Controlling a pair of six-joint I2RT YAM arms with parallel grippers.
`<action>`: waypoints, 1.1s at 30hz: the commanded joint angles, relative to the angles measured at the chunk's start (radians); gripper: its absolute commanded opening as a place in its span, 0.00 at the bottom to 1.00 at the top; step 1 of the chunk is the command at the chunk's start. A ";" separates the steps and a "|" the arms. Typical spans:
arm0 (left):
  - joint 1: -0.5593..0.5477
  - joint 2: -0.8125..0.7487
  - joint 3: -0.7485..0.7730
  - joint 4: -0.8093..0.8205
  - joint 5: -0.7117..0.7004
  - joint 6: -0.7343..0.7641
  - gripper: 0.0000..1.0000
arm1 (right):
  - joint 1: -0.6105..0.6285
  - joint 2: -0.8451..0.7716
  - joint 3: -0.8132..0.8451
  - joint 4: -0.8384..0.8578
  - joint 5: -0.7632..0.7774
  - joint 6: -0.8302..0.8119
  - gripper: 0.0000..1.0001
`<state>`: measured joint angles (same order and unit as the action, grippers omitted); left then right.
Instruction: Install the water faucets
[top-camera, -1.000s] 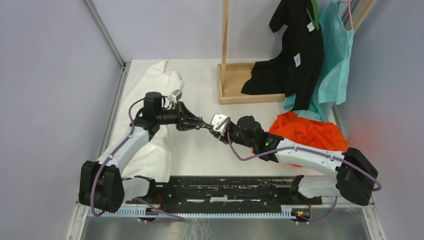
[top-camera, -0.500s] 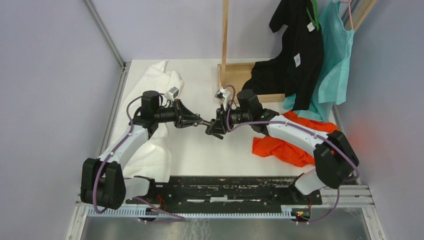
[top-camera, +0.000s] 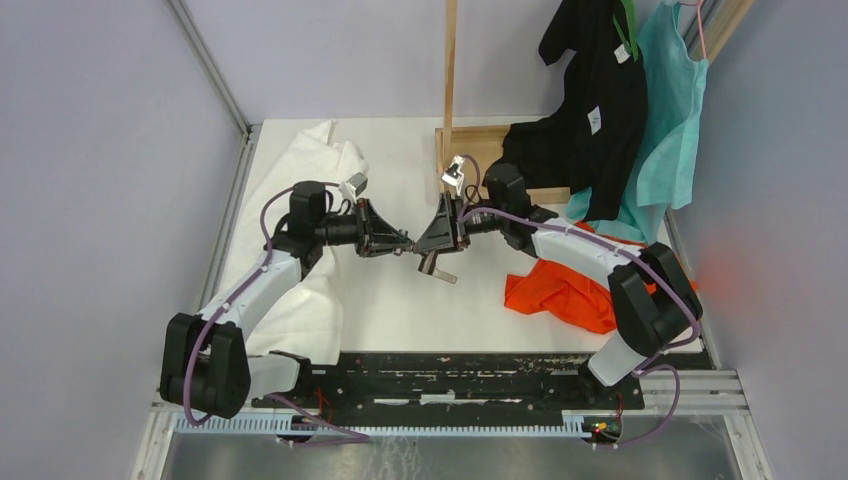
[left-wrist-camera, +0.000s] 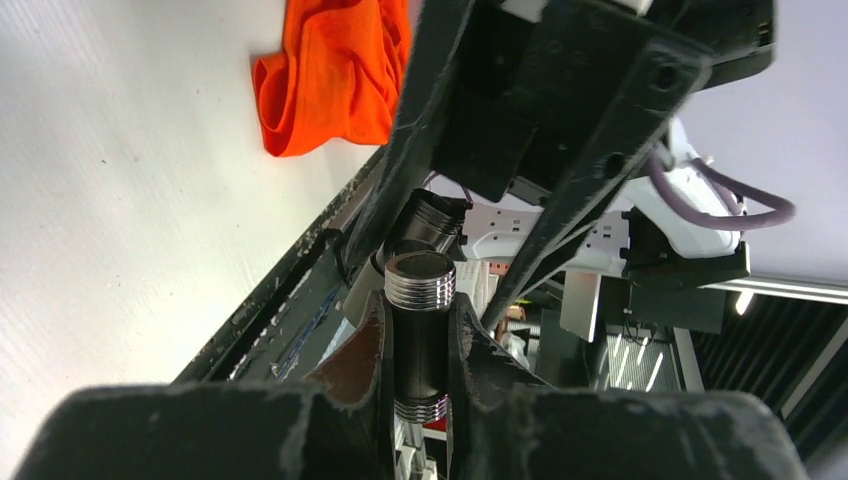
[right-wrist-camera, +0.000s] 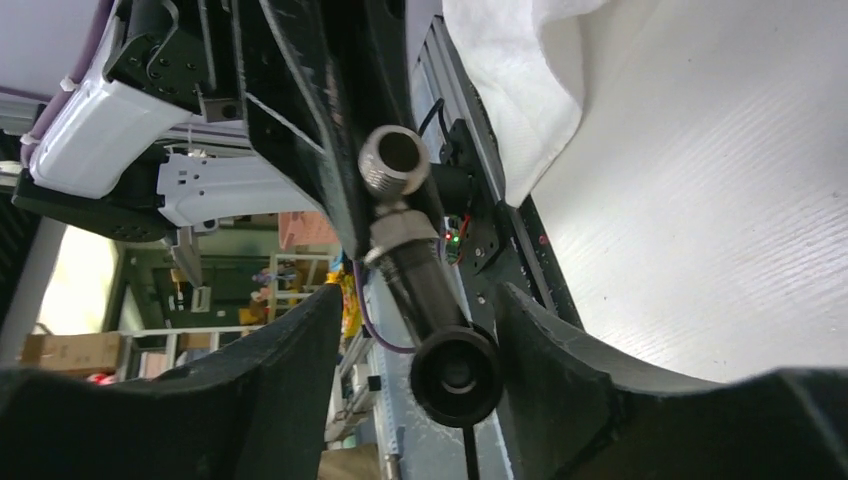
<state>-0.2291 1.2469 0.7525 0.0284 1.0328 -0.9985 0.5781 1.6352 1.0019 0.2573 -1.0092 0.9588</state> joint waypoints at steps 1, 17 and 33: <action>-0.009 -0.003 0.030 0.053 0.051 -0.010 0.03 | -0.012 -0.108 0.099 -0.256 0.043 -0.238 0.66; -0.009 0.005 0.069 0.048 0.026 -0.035 0.03 | -0.040 -0.362 0.133 -0.670 0.631 -0.582 1.00; -0.009 0.020 0.079 0.092 0.025 -0.061 0.03 | -0.059 -0.300 -0.266 0.427 0.195 -0.090 0.98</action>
<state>-0.2409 1.2747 0.7753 0.0345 1.0279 -1.0027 0.5167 1.2545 0.7326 0.3260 -0.6930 0.7151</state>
